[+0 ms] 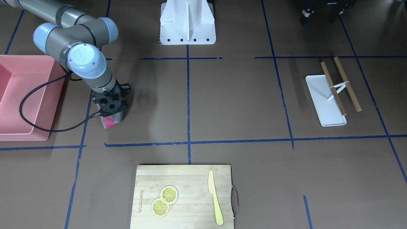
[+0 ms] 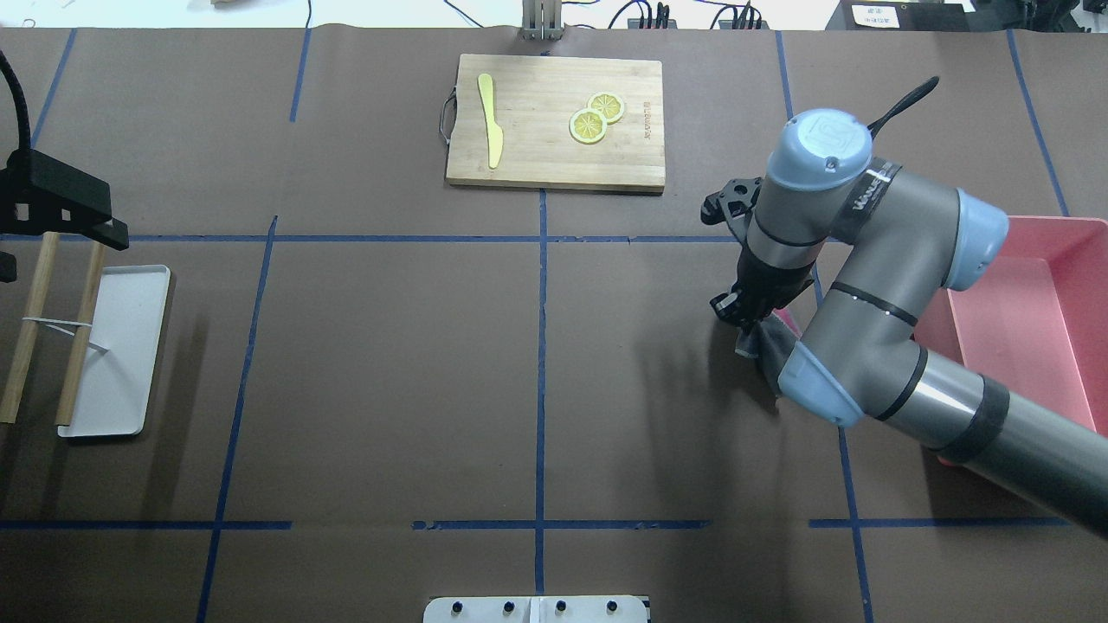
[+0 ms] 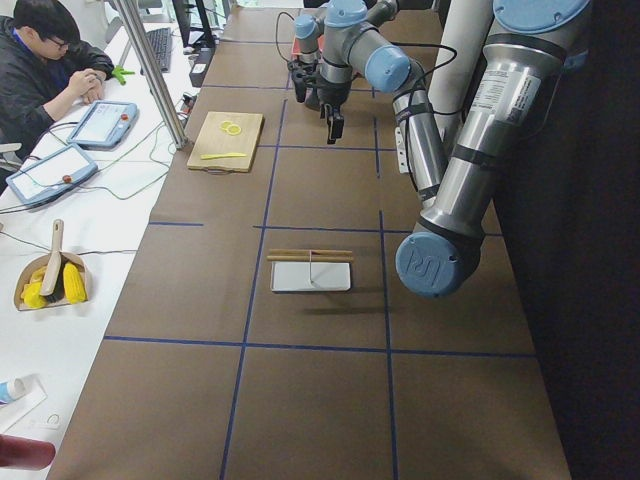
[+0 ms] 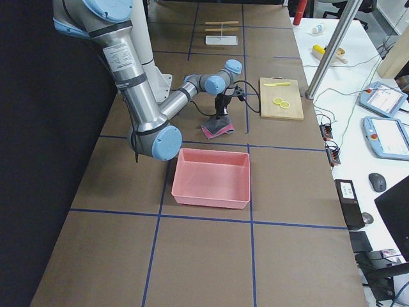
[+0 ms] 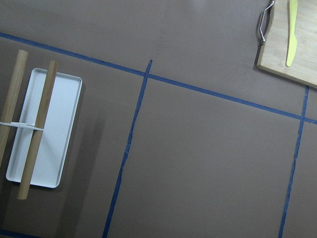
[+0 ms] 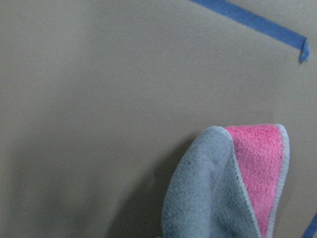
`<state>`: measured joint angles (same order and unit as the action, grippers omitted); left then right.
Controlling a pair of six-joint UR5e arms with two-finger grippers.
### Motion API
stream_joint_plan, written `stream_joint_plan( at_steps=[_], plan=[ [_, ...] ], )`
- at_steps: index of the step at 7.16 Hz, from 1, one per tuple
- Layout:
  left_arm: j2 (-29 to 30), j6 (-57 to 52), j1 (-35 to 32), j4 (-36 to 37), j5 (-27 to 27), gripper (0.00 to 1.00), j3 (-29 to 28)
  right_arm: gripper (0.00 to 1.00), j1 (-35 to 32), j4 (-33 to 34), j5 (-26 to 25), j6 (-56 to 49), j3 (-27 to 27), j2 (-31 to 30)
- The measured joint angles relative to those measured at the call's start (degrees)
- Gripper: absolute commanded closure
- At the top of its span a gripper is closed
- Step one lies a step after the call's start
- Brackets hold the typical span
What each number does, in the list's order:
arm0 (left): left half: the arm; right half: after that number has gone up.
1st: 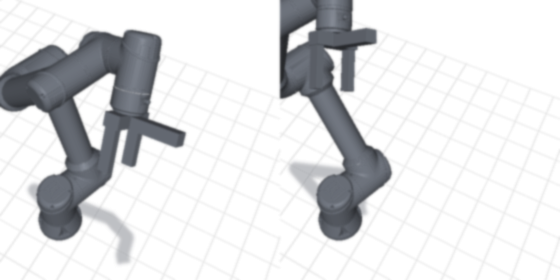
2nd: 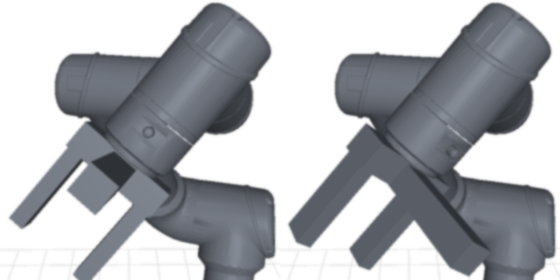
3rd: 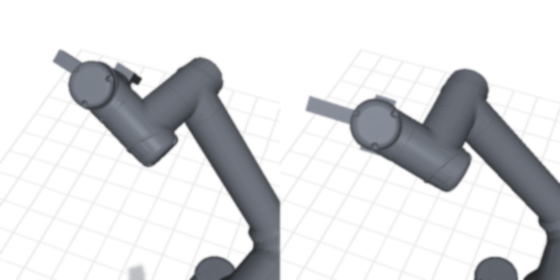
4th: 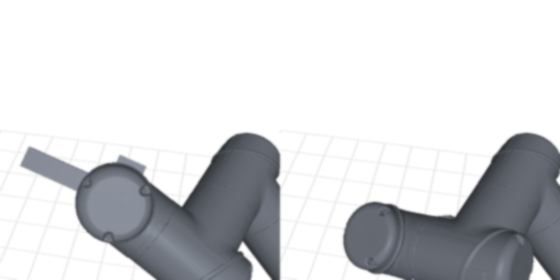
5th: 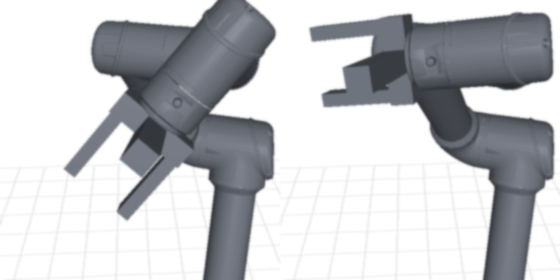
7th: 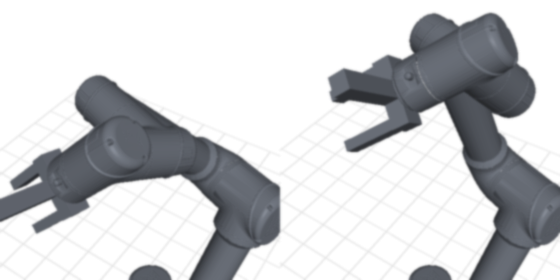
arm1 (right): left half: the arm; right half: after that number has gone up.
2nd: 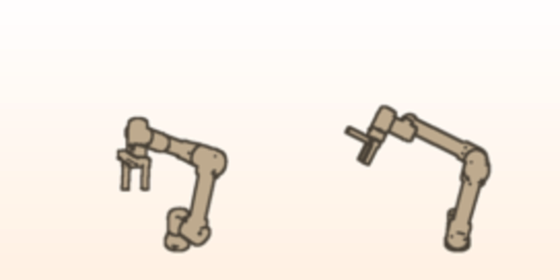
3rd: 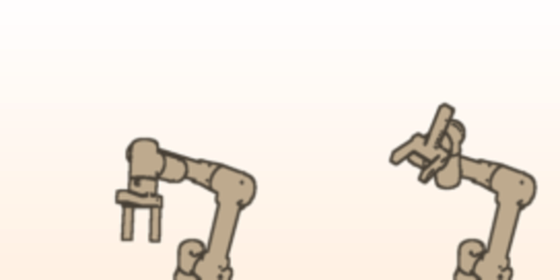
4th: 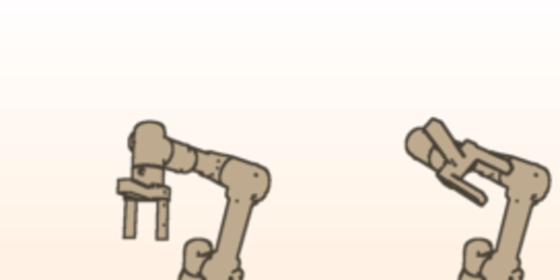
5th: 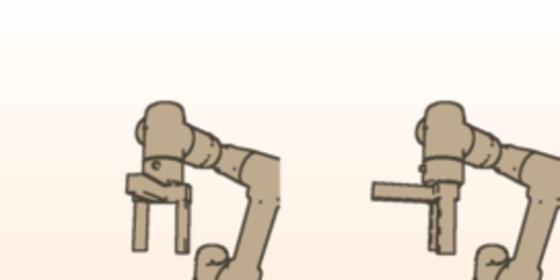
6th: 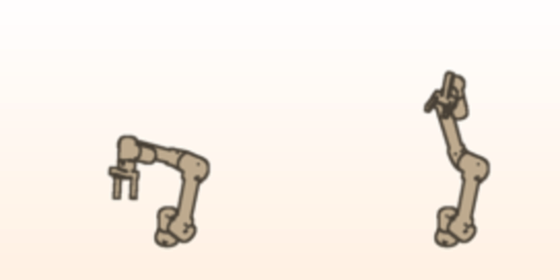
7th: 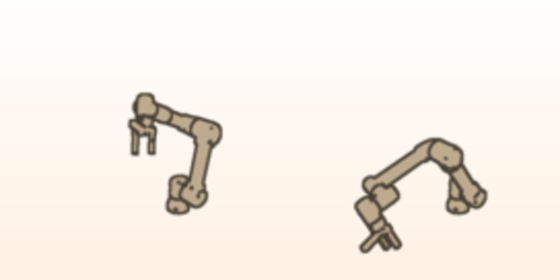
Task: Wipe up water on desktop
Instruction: 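Lift the cloth and carry it over the pink bin with the right gripper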
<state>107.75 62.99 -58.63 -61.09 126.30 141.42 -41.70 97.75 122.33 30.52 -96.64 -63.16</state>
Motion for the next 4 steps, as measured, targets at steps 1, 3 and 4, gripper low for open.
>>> stream_joint_plan(
  at_steps=[1,3,4],
  plan=[
    [0.0,0.0,0.0,0.0,0.0,0.00,0.0,1.00,-2.0,0.0,0.2,-1.3,0.9,0.2],
    [-0.8,-0.9,-0.3,0.0,-0.2,0.00,0.0,1.00,-6.2,0.6,0.8,-2.1,0.0,0.5],
    [-2.1,-4.0,-1.1,0.2,-0.4,0.00,0.0,1.00,-8.5,2.2,1.0,-2.6,-1.6,0.3]
  ],
)
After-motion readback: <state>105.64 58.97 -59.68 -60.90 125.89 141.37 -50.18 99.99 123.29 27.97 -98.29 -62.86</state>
